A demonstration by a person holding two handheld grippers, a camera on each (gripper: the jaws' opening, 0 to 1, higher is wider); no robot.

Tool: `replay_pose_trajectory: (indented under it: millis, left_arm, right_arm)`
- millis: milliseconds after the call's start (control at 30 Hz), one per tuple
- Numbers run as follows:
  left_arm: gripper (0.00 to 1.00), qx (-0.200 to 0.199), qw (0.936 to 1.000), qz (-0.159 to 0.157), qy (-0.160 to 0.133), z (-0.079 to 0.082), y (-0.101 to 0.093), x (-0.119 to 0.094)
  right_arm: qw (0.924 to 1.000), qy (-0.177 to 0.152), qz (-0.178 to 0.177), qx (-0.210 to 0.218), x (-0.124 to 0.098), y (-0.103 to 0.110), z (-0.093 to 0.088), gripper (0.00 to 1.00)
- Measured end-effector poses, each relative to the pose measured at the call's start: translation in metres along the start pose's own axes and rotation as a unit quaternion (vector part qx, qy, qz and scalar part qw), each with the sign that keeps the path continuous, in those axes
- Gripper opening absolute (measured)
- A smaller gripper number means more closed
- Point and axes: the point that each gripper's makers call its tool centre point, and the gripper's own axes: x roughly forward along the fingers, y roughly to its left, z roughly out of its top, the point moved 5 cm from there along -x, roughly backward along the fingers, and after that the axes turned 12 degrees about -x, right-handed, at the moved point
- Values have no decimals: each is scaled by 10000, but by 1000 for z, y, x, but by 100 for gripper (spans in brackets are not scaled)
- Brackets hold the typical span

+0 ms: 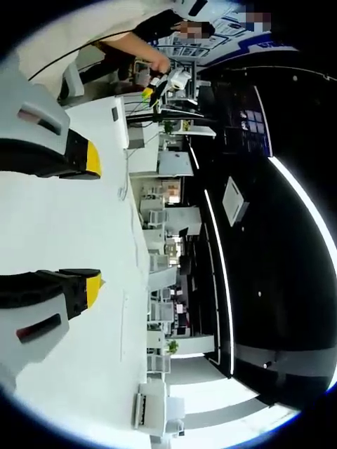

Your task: Pick up the power strip scattered on the table, fix it on the side mounting bracket of the table, and press the switch

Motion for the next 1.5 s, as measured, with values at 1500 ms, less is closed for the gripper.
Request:
replay_pose_trajectory:
  millis: [1500]
  left_arm:
    - [52, 339, 9863, -579, 1506, -34, 6, 32]
  right_arm:
    - [9999, -62, 119, 46, 4, 5, -3, 46]
